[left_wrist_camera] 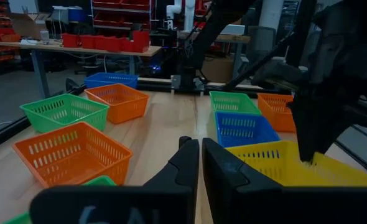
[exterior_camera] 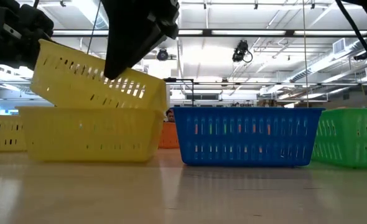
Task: Stack baskets by color
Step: Stack the right yellow bin on top of the center yellow bin, then stack the top right orange bin on top of the bottom orange bin
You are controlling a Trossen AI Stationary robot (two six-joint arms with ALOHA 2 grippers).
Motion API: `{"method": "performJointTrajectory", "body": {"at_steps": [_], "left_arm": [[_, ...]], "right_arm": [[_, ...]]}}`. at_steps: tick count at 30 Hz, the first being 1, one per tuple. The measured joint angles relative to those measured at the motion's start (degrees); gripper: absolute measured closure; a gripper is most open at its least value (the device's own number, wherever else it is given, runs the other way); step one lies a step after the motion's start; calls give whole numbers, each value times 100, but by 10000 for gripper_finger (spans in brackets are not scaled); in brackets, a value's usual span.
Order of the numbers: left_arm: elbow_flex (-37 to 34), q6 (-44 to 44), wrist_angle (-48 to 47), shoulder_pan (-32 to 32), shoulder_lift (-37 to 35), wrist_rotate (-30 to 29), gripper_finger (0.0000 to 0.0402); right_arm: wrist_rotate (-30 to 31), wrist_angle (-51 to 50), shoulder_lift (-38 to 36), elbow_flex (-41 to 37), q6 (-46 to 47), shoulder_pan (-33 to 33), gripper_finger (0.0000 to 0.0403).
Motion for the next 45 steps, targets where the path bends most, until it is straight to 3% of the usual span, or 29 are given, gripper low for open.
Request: {"method": "performJointTrajectory", "body": {"at_steps": [13,24,31,34,38,45], "left_arm": [[0,2,-26,-1,1,0,369],[0,1,-32,0,1,0,366],[0,0,-32,0,1,0,366],[0,0,-34,-1,1,-1,369],[0,0,-34,0,1,-1,371],[0,0,-35,-1,1,-1,363]], "right_arm": [[-592,-11,0,2,11,-138,365],[-604,11,-101,70,-383,-148,266],[-531,-439,-659,66,-1183,-65,255],[-420,-793,-846,-288,-1154,-65,258],[-141,-831,-1352,-1314,-851,-107,262],[264,322,-3136,-4157,298,-285,265]]}}
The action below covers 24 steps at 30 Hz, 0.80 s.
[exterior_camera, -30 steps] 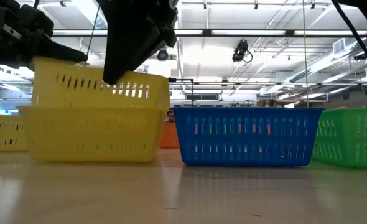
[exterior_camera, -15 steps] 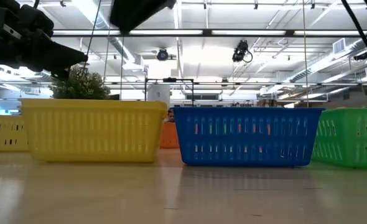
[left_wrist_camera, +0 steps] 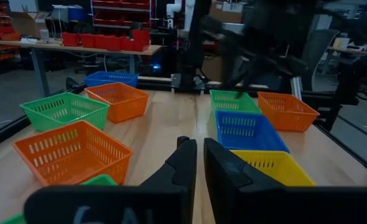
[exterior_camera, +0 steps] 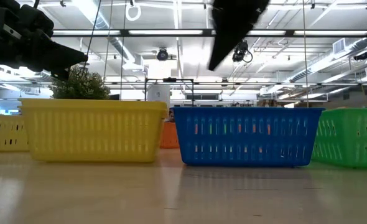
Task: Stack baskets by color
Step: Stack the top right orange bin on top of the bottom orange bin
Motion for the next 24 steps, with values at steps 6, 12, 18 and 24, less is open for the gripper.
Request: {"method": "performJointTrajectory", "body": {"at_steps": [6,12,18,24], "left_arm": [[0,0,-1,1,0,1,369],[0,2,1,-1,0,0,373],[0,1,1,-1,0,1,365],[0,0,1,-1,0,0,370]], "right_arm": [[41,1100,-1675,-2407,942,-146,265],[22,65,-3143,-3521,648,-486,273],[454,-631,-3961,-4106,-981,-1359,286],[-750,517,-3931,-4579,-3838,-2650,282]]}}
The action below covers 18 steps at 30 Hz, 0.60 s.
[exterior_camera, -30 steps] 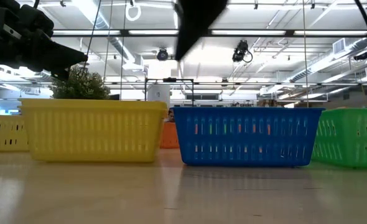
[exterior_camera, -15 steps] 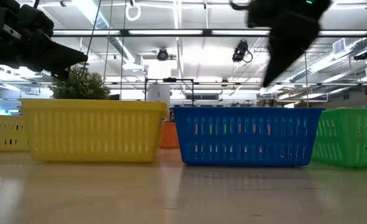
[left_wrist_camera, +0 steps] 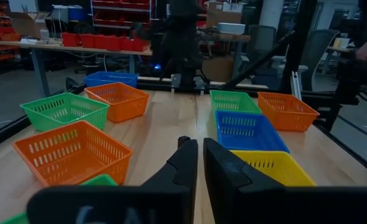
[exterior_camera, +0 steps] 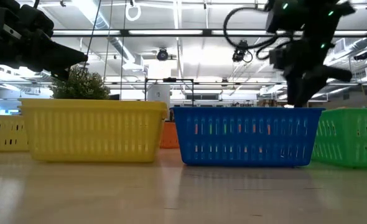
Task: Stack baskets by color
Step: Stack the top right orange bin on top of the bottom orange bin
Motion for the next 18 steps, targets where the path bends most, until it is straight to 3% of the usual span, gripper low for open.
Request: {"method": "performJointTrajectory", "body": {"at_steps": [6,18], "left_arm": [[0,2,0,2,0,1,376],[0,2,0,0,0,-1,367]], "right_arm": [[-71,179,448,-40,-1862,-849,265],[12,767,1316,-42,-2874,-1551,288]]}}
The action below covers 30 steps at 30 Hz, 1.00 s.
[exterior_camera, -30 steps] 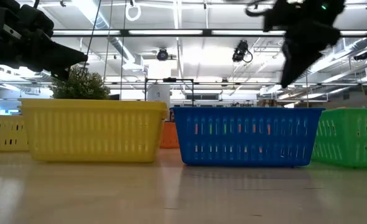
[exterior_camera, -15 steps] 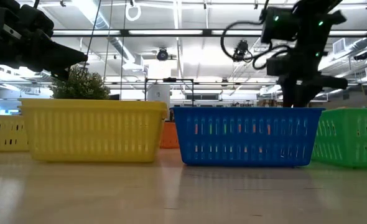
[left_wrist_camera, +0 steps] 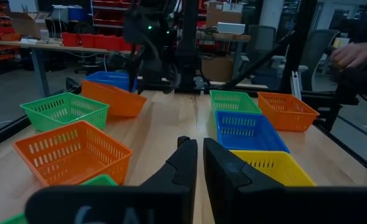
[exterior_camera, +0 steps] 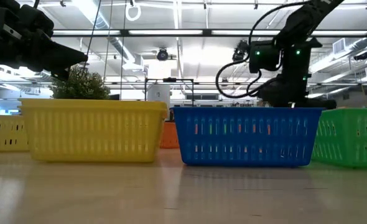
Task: Stack baskets by color
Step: Stack the top right orange bin on top of the bottom orange bin
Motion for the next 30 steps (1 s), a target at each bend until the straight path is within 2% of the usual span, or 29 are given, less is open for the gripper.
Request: {"method": "performJointTrajectory", "body": {"at_steps": [7,10,14,22,26,30], "left_arm": [[0,0,2,2,0,2,373],[0,0,0,0,0,2,368],[0,0,0,0,0,2,363],[0,-2,0,2,0,2,371],[0,-2,0,0,0,2,374],[0,-2,0,0,0,2,370]], "right_arm": [[59,326,92,0,197,18,340],[42,312,-74,0,237,96,347],[42,273,-228,0,-32,197,327],[38,455,-242,2,-570,131,239],[-131,626,-165,-38,-1167,-35,237],[-121,982,45,-247,-1492,-164,257]]}}
